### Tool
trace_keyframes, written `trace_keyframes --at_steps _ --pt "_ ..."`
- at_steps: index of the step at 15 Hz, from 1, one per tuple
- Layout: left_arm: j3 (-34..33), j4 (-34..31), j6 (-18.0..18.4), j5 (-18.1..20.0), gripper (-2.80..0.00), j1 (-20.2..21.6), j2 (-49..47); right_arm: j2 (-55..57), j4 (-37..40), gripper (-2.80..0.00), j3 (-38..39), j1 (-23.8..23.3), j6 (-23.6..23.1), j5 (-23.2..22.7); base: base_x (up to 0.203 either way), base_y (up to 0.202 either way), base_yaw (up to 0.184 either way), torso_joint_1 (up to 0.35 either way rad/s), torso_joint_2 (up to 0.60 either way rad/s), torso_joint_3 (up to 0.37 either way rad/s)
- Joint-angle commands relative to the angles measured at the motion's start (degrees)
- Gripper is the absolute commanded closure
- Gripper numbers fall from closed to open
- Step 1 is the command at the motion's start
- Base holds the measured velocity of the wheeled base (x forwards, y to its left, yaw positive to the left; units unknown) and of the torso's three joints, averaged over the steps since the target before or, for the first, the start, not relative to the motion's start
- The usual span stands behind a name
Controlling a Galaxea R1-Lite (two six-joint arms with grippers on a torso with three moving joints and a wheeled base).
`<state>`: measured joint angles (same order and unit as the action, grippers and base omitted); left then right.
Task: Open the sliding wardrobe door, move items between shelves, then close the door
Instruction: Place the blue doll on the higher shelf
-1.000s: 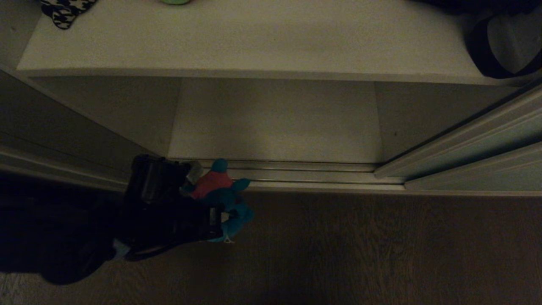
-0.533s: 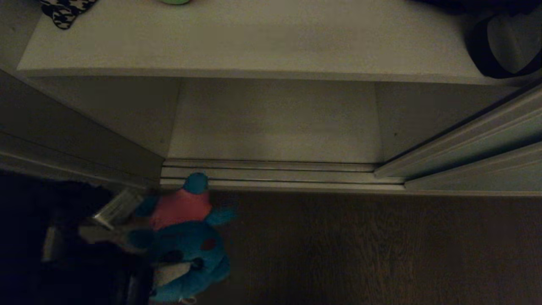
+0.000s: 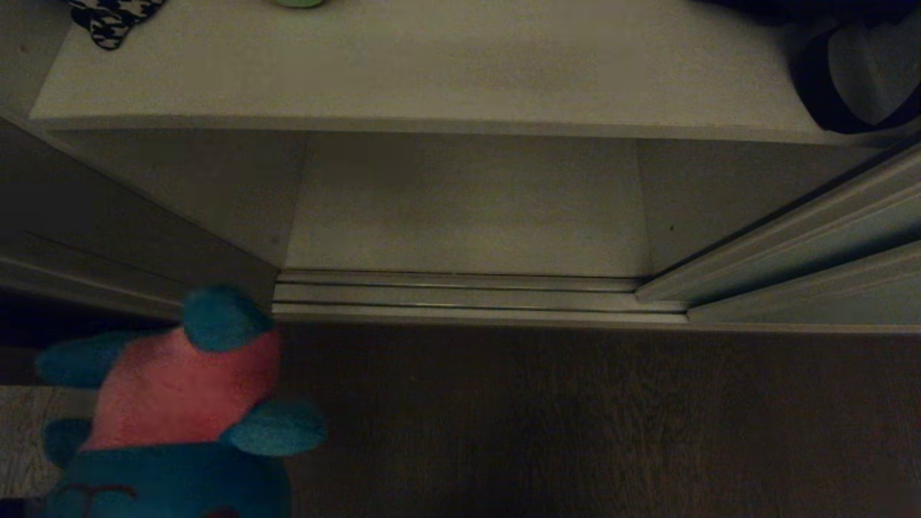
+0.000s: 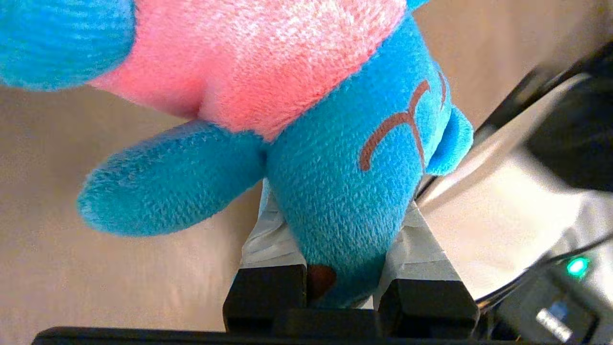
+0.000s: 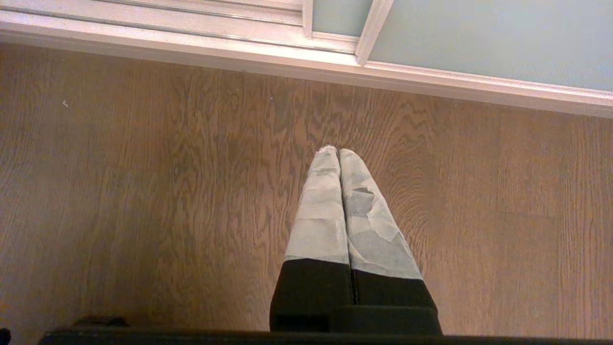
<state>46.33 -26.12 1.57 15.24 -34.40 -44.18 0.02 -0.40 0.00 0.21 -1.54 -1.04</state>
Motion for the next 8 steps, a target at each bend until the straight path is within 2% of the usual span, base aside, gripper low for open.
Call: trace_keyframes --at_steps 1,5,8 --pt "3.5 0.2 0.1 0.7 0.0 0.0 1.2 0.0 0.0 0.0 0.0 0.1 0.0 0.0 0.0 0.0 0.0 0.0 0.0 0.0" --pt "11.6 2.2 0.1 1.4 0.0 0.0 -5.8 0.0 0.0 0.0 0.0 0.0 0.0 0.0 0.0 0.0 0.0 0.0 0.0 0.0" --pt "17.1 9.7 0.1 1.8 0.0 0.0 -15.9 0.0 0.0 0.0 0.0 0.1 0.0 0.0 0.0 0.0 0.0 0.0 0.0 0.0"
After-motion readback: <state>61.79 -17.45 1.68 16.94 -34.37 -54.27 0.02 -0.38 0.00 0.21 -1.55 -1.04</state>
